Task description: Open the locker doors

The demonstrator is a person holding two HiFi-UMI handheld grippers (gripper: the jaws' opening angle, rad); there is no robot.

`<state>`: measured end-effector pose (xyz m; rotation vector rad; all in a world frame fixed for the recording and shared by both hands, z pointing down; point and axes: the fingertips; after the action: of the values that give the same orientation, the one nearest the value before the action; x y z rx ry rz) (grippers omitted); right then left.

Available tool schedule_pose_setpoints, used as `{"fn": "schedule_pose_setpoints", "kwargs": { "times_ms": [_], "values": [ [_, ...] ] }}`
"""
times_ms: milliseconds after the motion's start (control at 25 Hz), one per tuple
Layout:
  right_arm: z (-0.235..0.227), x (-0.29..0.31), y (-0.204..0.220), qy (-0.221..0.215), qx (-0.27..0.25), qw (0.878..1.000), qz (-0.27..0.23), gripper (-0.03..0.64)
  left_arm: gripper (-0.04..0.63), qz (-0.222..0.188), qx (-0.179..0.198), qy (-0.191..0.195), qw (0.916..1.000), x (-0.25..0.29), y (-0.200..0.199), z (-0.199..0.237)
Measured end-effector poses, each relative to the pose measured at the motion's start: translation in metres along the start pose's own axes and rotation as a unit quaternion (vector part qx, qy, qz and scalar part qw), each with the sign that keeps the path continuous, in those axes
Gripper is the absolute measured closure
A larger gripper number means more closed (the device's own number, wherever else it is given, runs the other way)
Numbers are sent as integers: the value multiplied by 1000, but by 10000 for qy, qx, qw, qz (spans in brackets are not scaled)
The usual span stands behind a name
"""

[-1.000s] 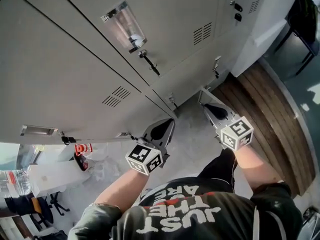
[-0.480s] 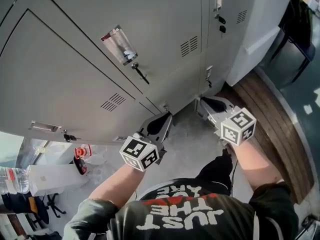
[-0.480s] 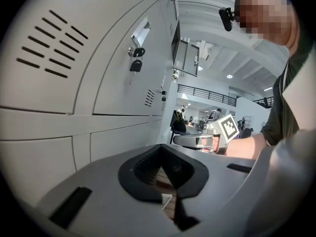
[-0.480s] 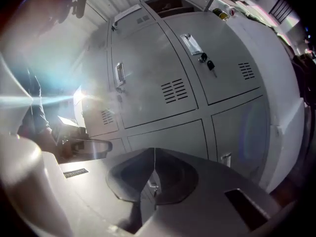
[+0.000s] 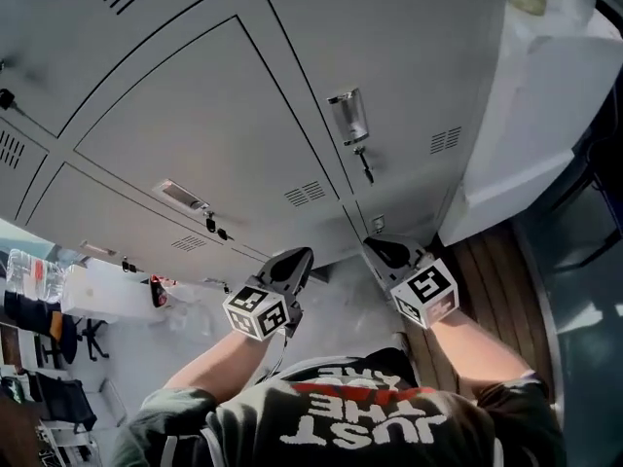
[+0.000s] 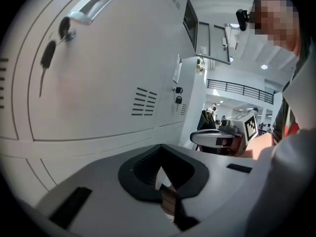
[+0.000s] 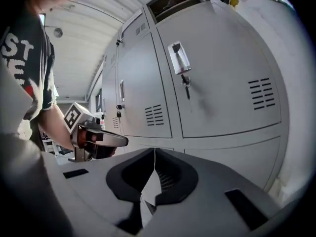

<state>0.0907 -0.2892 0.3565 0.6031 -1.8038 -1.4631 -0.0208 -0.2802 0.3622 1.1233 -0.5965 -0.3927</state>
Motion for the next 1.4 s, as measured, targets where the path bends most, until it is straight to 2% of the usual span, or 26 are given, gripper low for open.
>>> {"fn": "schedule_pose_setpoints", "kwargs": {
  "times_ms": [120, 240, 440, 680, 800, 880, 1000, 1160, 1400],
  "values": [
    [-17, 2, -30, -208, -93, 9997, 14, 580, 597, -209, 88, -231, 9995, 6, -34, -12],
    [-15, 7, -66, -368, -198, 9991, 72, 580, 597, -543, 80, -367, 9978, -2, -72, -20],
    [14, 15, -126, -599, -467, 9971, 73, 580, 597, -1023, 191, -483, 9934, -40, -126, -28],
    [68, 16, -192, -479, -481, 9974, -257, 580, 597, -1624, 461, -306, 9852, -121, -180, -41],
    [93, 11, -218, -260, -445, 9976, -470, 580, 597, -1474, 998, -146, 9839, -163, -187, -45],
    [108, 6, -225, -140, -299, 9979, -560, 580, 597, -1254, 1166, -179, 9851, -188, -187, -44],
    [127, 6, -232, -44, -152, 9977, -652, 580, 597, -1216, 1132, -227, 9858, -218, -193, -38],
    [141, 7, -237, -5, -217, 9975, -671, 580, 597, -1454, 989, -200, 9842, -242, -197, -33],
    [144, 6, -236, -8, 43, 9978, -655, 581, 597, -1619, 835, -129, 9832, -248, -193, -34]
  ]
}}
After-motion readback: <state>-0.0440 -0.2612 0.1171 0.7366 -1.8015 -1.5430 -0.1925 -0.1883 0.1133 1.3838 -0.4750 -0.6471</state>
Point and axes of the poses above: the fingertips, and each gripper's own axes: x forward along the fingers, z to its left, y out of its underside, and after that the axes turned 13 degrees about y, right-handed
